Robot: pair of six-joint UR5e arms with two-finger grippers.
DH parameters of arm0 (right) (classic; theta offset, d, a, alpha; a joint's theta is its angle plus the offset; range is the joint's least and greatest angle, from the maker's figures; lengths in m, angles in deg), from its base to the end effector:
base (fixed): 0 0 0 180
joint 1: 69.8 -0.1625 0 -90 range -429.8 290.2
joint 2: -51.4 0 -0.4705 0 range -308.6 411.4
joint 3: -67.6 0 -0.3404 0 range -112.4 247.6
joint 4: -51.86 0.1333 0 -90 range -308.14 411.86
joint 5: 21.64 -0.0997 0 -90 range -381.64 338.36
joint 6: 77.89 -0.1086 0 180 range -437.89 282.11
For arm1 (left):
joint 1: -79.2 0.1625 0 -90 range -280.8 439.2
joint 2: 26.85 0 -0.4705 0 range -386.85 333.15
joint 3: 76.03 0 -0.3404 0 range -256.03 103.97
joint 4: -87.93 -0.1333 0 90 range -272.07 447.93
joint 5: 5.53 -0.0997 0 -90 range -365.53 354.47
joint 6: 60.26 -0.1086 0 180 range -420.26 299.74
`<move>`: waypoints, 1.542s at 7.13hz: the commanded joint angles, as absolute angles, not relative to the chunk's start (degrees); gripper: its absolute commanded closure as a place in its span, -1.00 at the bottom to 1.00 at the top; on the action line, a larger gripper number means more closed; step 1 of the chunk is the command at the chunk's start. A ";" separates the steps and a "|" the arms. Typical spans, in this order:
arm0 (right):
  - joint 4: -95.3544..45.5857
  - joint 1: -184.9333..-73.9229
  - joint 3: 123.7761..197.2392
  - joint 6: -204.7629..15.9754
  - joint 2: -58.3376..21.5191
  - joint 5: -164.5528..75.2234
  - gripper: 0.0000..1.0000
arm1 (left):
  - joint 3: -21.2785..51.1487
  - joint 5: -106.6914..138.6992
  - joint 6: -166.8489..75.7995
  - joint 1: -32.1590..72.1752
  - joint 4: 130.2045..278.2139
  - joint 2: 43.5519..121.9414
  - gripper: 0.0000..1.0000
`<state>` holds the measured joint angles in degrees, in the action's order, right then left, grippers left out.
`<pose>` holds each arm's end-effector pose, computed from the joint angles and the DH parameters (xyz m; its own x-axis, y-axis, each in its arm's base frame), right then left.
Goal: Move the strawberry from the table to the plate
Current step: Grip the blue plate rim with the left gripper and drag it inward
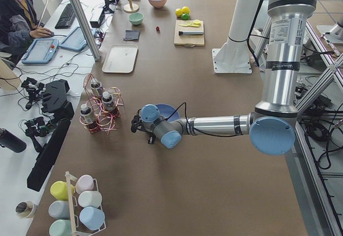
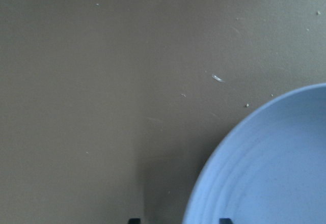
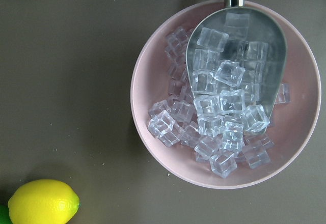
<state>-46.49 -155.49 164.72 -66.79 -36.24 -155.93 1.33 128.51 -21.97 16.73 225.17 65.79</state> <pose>0.0230 -0.4594 0.6523 0.6850 -0.2582 0.6813 0.2110 0.9653 0.1538 0.1722 -0.4555 0.6934 0.5757 0.1161 -0.8094 -0.0143 0.9911 0.1321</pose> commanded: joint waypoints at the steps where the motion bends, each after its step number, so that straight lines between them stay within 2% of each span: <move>1: -46.49 -155.40 164.81 -67.08 -36.14 -155.94 -1.00 | 1.31 128.68 -19.39 16.80 227.58 65.70 1.00; 5: -46.40 -153.91 166.73 -70.76 -35.35 -156.03 -1.00 | 2.53 132.25 -19.21 16.71 226.89 66.40 1.00; 8: -46.49 -147.78 167.18 -75.13 -30.88 -156.55 -1.00 | 8.14 134.83 -7.66 16.71 226.88 69.03 1.00; 11: -45.44 -139.52 167.10 -87.08 -25.52 -157.60 -1.00 | 14.22 131.08 10.18 26.88 226.80 74.64 1.00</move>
<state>-46.15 -142.77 167.28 -82.18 -27.72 -156.95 12.21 133.18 3.41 23.19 226.83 72.11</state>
